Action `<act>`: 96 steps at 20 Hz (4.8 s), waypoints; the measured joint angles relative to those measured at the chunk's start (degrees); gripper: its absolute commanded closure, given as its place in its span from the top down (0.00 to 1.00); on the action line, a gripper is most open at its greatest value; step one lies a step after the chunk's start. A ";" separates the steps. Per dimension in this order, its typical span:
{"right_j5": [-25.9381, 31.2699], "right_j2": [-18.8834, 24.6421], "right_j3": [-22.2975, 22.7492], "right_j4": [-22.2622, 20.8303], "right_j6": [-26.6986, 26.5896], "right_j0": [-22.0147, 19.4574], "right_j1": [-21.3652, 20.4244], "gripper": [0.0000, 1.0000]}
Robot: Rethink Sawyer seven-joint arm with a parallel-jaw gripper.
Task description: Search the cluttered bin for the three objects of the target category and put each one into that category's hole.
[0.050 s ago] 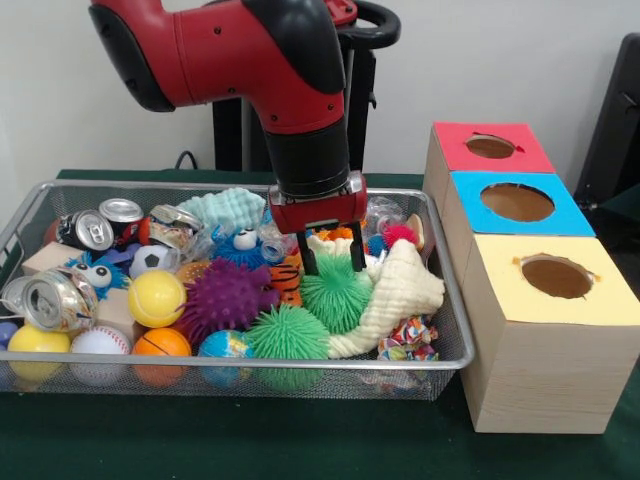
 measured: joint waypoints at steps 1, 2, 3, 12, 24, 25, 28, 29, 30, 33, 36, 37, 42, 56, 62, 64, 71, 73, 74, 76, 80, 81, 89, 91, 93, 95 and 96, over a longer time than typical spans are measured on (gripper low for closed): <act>0.36 0.01 -0.08 0.04 0.00 0.19 0.01 1.00; 0.63 0.02 -0.17 0.05 0.00 0.29 0.06 1.00; 1.16 0.10 -0.35 0.13 0.00 0.39 0.20 1.00; 7.19 1.38 -2.72 1.00 0.00 0.52 1.32 1.00; 12.84 1.86 -8.71 1.73 0.00 1.64 3.06 1.00; 13.51 1.86 -9.49 1.73 0.00 2.09 3.19 1.00; 15.78 1.88 -12.43 1.74 0.00 3.72 3.77 1.00; 16.48 1.88 -13.44 1.73 0.00 4.28 4.01 1.00; 16.81 1.87 -14.08 1.72 0.00 4.59 4.18 1.00; 18.19 2.03 -17.26 1.73 0.00 5.87 5.04 1.00; 18.47 2.26 -18.85 1.83 0.00 6.14 5.50 1.00; 18.47 2.40 -19.37 1.89 0.00 6.11 5.64 1.00; 18.48 3.00 -20.98 2.23 0.00 5.60 5.83 1.00; 18.48 3.49 -21.46 2.25 0.00 2.66 5.81 1.00; 17.39 3.50 -21.43 1.23 0.00 2.11 5.89 1.00; 16.71 3.50 -21.41 0.88 0.00 2.13 5.96 1.00; 11.95 3.30 -21.20 -0.56 0.00 2.16 7.10 1.00; 10.78 3.04 -21.17 -0.88 0.00 2.17 7.55 1.00; 10.39 2.90 -21.17 -0.92 0.00 2.17 7.75 1.00; 9.25 2.52 -21.12 -1.04 0.00 2.16 8.31 1.00; 5.54 1.43 -19.68 -1.05 0.00 1.94 9.40 1.00; 4.34 1.27 -18.94 -1.05 0.00 1.78 9.48 1.00; -6.60 0.49 -10.99 -1.03 0.00 0.41 7.97 1.00; -7.60 0.27 -9.88 -1.03 0.00 0.41 7.46 1.00; -9.00 -0.12 -8.02 -1.02 0.00 0.41 6.56 1.00; -9.76 -0.46 -6.23 -1.02 0.00 0.41 5.73 1.00; -9.85 -0.51 -5.84 -1.02 0.00 0.39 5.55 1.00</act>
